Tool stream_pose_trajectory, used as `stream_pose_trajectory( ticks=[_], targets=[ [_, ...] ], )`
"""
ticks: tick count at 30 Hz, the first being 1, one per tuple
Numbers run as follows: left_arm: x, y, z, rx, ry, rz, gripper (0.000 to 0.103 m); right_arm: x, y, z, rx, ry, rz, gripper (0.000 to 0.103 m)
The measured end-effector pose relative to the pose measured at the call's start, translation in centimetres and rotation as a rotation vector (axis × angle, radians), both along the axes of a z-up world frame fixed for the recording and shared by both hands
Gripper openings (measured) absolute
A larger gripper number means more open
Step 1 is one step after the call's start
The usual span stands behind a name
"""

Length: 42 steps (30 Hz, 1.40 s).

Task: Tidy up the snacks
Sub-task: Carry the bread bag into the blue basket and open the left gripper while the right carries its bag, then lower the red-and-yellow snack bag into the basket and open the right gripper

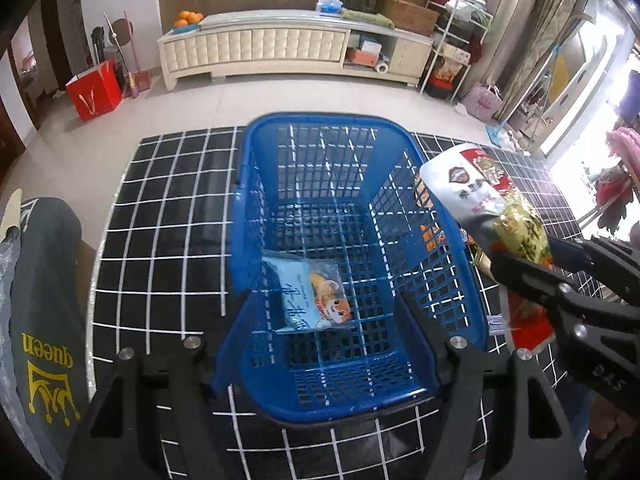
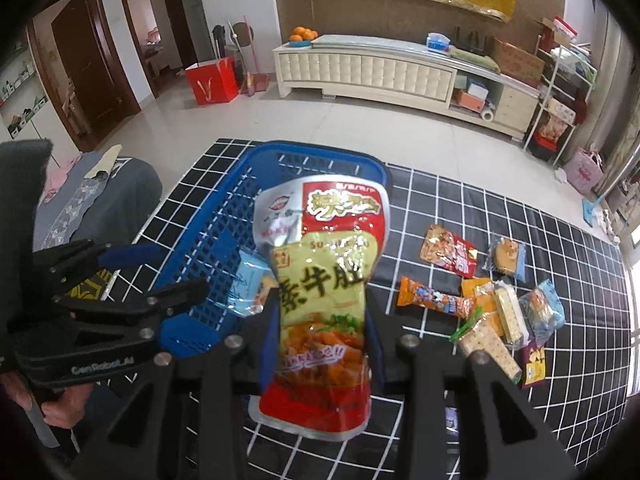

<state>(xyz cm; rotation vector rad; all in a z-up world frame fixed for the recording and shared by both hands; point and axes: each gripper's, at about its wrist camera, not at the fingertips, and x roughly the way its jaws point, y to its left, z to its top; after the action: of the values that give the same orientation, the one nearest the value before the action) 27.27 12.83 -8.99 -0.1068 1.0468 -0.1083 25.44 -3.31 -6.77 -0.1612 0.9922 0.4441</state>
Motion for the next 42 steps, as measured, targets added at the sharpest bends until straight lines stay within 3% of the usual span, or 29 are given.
stream_pose_trajectory(
  ticks=[7, 20, 23, 26, 28, 34, 42],
  targets=[
    [-1.0, 2.9, 1.2, 0.022, -0.042, 0.055, 0.068, 0.9, 2.9, -1.1, -0.059, 0.017, 0.009, 0.043],
    [-0.4, 4.8, -1.3, -0.003, -0.016, 0.071, 0.068, 2.1, 4.4, -5.1, -0.169, 0.086, -0.018, 0.046],
    [-0.4, 4.7, -1.7, -0.007, -0.007, 0.072, 0.068, 2.0, 4.4, -5.2, -0.169, 0.098, -0.021, 0.055],
    [-0.7, 4.6, -1.6, -0.012, -0.006, 0.071, 0.068, 1.6, 3.7, -4.6, -0.149, 0.093, -0.029, 0.066],
    [-1.0, 4.3, -1.3, -0.013, -0.008, 0.07, 0.068, 1.2, 3.2, -4.0, -0.132, 0.083, -0.041, 0.079],
    [-1.9, 2.3, 0.0, 0.005, -0.019, 0.057, 0.068, -0.2, 0.8, -1.4, -0.098, 0.032, -0.067, 0.082],
    [-3.0, -2.8, 2.7, 0.026, -0.06, 0.009, 0.068, -2.3, -6.5, 2.7, -0.058, -0.026, -0.139, 0.082]
  ],
)
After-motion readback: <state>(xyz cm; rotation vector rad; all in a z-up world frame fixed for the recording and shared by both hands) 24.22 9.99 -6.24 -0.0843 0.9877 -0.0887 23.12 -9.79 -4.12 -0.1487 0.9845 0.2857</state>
